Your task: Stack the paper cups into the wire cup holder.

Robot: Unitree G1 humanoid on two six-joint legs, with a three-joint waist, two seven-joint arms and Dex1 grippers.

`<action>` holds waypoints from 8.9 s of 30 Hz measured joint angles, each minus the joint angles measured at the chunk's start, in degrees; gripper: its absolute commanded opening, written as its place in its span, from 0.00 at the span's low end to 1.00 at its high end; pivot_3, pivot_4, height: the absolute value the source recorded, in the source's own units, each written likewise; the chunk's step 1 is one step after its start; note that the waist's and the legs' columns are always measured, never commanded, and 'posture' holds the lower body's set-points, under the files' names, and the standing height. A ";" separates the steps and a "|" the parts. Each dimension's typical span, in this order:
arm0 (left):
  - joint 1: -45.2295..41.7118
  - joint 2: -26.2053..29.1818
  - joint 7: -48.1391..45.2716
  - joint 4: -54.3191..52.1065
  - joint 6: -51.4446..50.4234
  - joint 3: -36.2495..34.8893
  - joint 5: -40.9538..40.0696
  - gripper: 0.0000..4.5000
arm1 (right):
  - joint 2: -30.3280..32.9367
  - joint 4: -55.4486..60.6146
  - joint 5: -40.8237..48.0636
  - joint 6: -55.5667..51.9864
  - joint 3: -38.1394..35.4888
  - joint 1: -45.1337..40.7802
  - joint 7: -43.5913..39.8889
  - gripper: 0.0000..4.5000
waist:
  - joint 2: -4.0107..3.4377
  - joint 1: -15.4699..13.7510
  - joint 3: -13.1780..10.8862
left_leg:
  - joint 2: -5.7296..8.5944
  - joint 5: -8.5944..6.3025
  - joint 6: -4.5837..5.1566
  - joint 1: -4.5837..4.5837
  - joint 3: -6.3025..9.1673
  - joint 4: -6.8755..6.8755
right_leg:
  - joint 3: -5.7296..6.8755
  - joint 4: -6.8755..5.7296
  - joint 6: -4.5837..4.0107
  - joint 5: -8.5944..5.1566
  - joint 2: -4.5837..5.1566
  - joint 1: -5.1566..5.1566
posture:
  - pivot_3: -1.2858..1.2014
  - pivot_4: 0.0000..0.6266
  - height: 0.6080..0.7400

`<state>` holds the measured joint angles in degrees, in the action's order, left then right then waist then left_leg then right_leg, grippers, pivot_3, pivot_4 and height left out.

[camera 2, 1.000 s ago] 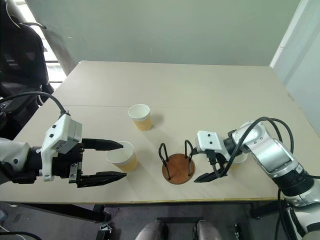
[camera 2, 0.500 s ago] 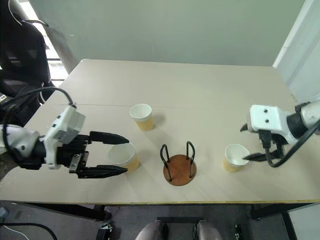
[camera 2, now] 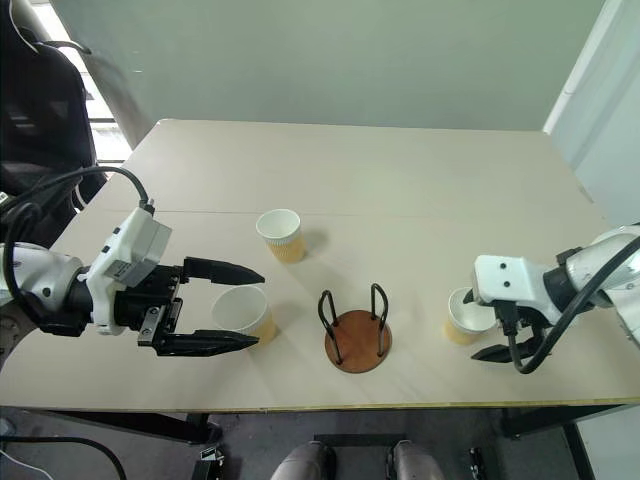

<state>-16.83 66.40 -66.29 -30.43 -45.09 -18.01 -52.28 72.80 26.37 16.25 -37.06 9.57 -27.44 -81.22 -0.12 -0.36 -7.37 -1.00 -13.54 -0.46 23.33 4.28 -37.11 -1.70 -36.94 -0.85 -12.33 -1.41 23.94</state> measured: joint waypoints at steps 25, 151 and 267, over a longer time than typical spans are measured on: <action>9.53 -0.81 5.74 -7.45 -1.07 -13.47 -4.80 1.00 | -6.97 -10.04 -13.45 9.46 10.76 -3.61 -0.46 0.23 | 0.00 -0.02 0.00 | -0.05 0.03 0.07 -0.26 -0.01 -0.02 | 0.03 -0.07 -0.12 0.10 -0.01 -0.19 | 0.52 0.24 1.00; -5.34 2.40 -12.99 14.00 22.45 22.11 33.68 0.02 | -9.33 -5.24 33.47 -6.74 -24.60 -9.49 3.53 1.00 | -0.03 -0.09 0.00 | -0.75 -0.30 -0.27 -0.09 -0.13 -0.03 | 0.10 -0.13 -0.84 0.05 -0.57 0.13 | 0.52 0.24 1.00; -67.43 -20.00 -24.09 62.62 45.93 52.99 23.98 0.01 | 0.69 4.85 36.79 -6.55 -40.86 11.06 11.79 1.00 | -0.56 -1.96 0.10 | 0.98 -0.73 1.71 1.31 -0.47 -1.96 | -0.41 0.47 2.24 0.12 0.75 0.08 | 0.52 0.24 1.00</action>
<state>-84.26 46.40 -90.38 32.19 0.83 34.98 -28.30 73.49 31.22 53.04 -43.61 -31.29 -16.39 -69.43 -0.69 -2.32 -7.27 -0.01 -14.27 1.25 24.65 3.81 -39.07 -2.11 -36.48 1.39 -12.21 -0.65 24.02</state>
